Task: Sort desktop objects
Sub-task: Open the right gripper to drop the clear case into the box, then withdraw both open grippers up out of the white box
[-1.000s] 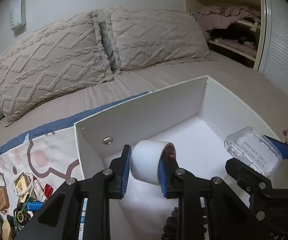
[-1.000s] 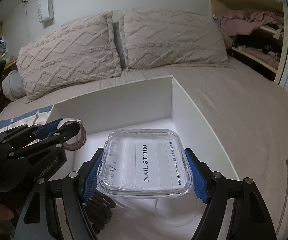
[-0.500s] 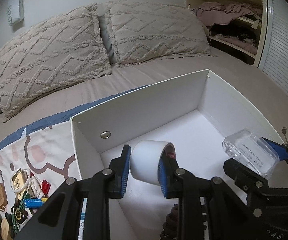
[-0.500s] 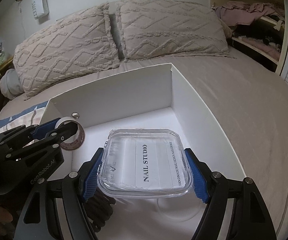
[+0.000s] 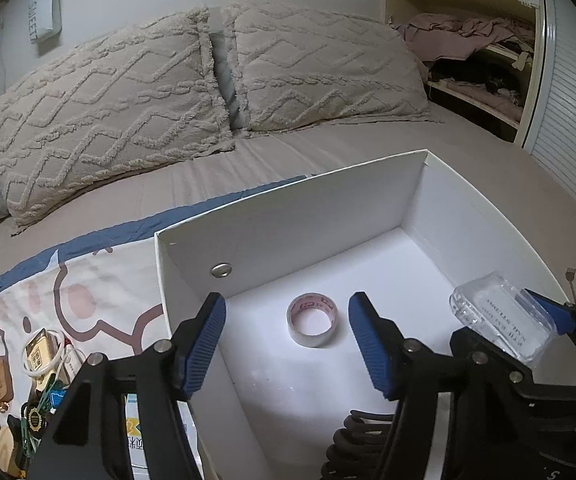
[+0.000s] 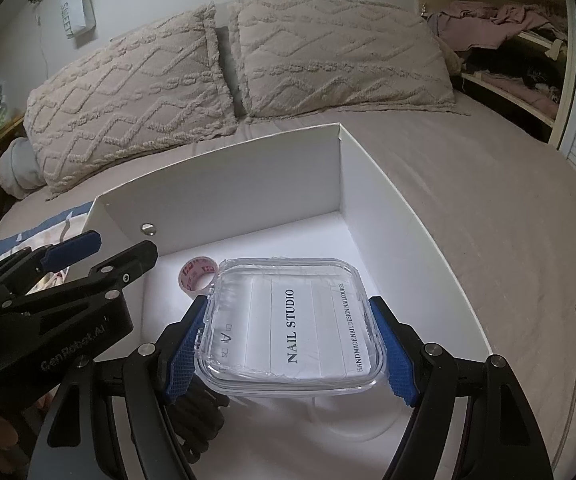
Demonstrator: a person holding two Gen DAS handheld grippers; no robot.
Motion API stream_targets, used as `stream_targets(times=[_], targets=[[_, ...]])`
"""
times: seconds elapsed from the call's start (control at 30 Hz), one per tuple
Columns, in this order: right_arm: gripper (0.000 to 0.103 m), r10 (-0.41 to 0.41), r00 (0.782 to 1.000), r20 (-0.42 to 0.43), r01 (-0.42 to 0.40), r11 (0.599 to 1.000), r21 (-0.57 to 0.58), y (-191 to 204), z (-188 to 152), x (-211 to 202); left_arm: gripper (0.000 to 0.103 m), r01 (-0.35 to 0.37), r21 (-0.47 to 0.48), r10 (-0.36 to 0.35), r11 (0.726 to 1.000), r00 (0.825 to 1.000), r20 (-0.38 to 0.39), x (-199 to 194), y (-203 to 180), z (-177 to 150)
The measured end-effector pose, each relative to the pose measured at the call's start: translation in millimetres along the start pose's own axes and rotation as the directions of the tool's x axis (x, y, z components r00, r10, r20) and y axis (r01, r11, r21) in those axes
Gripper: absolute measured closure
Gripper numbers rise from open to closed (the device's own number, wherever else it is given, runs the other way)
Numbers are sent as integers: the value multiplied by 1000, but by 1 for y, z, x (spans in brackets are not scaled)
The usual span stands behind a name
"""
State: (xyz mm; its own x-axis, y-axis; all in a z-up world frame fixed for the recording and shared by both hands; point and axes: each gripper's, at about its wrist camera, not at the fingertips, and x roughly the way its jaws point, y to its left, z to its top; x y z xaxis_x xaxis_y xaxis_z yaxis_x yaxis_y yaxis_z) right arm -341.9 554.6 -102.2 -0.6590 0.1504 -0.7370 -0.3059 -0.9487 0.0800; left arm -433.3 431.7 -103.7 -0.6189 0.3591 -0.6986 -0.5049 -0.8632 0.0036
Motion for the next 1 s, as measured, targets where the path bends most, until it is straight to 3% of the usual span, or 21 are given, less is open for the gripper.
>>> stream_targets(times=[0.27,1.0], targets=[[25,54,998,-13,-54,998,12,-3,-1,1,39,-16,5,16,1000,1000,6,-1,-2,0],[25,49,999,6,-49,999,22,-2,-2,1,39,-4,-45,3,999,1000,-14,0,6,0]])
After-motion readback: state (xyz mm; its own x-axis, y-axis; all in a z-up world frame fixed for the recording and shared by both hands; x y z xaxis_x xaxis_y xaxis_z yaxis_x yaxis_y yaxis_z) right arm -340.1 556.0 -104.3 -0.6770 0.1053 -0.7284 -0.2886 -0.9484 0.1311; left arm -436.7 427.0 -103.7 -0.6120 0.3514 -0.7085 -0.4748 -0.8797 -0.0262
